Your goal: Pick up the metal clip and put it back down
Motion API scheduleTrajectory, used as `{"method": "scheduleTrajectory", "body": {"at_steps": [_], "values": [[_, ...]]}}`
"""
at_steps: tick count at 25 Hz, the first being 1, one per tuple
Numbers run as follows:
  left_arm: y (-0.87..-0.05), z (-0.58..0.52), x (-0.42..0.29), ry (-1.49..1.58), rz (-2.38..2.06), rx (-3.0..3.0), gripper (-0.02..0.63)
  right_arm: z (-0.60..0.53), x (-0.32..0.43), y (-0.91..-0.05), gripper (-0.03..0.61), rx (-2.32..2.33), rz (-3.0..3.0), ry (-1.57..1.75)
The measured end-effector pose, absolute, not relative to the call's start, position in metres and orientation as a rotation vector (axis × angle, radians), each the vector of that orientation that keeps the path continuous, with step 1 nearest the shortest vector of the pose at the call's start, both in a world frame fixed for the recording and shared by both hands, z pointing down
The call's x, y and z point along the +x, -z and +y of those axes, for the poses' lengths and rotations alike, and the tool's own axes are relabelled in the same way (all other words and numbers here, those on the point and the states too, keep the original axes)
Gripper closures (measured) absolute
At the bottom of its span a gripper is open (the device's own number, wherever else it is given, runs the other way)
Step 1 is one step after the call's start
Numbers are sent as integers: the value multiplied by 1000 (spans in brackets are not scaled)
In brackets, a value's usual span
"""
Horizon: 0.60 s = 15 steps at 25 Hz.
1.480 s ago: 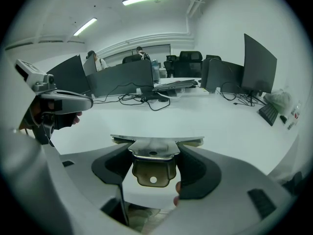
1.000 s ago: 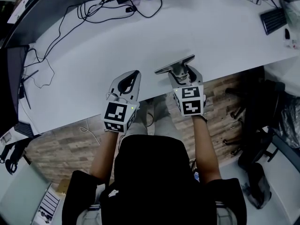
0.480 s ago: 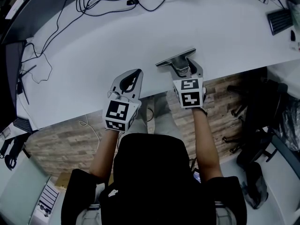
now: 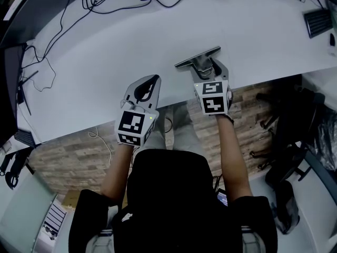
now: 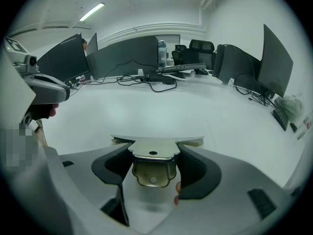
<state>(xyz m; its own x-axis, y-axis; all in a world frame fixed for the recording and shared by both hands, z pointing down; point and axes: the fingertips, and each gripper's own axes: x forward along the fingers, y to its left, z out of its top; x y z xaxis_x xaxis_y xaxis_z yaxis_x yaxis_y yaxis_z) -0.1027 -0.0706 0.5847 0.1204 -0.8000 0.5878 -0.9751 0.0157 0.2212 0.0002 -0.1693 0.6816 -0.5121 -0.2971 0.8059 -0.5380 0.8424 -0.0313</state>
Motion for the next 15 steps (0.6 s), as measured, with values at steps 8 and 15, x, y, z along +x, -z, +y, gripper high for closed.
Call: {"method": "scheduleTrajectory", "body": {"at_steps": [8,15], "values": [[-587,-72,-105,-380,-1735,1806,604,-170,-2,-685,276,614,-2154,-389],[-598,-65,-98,-397,-1716,1806,604,-169,-3,-690,276,614,-2157,-358]]}}
